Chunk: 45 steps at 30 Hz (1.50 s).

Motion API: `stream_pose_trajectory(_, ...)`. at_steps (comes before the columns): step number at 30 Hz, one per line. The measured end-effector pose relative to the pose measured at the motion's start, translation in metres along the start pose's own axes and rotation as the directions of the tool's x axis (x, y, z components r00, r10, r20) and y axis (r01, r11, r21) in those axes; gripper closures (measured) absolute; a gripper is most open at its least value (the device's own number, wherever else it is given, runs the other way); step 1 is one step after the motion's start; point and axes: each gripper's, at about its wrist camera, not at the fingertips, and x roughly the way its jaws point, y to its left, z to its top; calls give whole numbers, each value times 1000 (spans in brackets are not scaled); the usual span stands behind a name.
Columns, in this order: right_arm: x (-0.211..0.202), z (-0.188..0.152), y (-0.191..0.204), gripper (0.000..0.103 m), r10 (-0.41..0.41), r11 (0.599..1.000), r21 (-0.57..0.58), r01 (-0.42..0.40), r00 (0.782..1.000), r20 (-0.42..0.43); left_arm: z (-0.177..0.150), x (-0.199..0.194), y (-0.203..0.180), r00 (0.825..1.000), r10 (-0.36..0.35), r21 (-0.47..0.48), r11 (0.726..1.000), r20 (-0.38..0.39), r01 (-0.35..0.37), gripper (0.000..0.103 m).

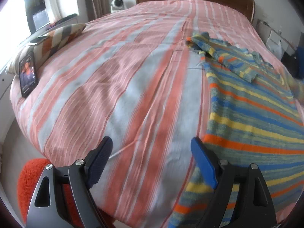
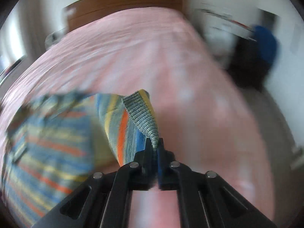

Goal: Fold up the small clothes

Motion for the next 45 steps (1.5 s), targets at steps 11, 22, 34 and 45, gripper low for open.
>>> stream_pose_trajectory(11,29,-60,-76,100,-46,979,192,76,987,-152,-5,1,-4,998,64,44,997,4,-64,17)
stream_pose_trajectory(22,42,-74,-100,100,76,938,346,-24,988,-137,-5,6,0,998,55,33,998,-12,-55,18)
stream_pose_trajectory(34,-7,-63,-86,81,114,965,240,-106,993,-18,-5,7,-9,999,42,54,998,7,-42,11)
stream_pose_trajectory(45,-26,-107,-54,70,59,974,220,-49,998,-35,72,-78,-51,978,-164,283,952,130,122,9)
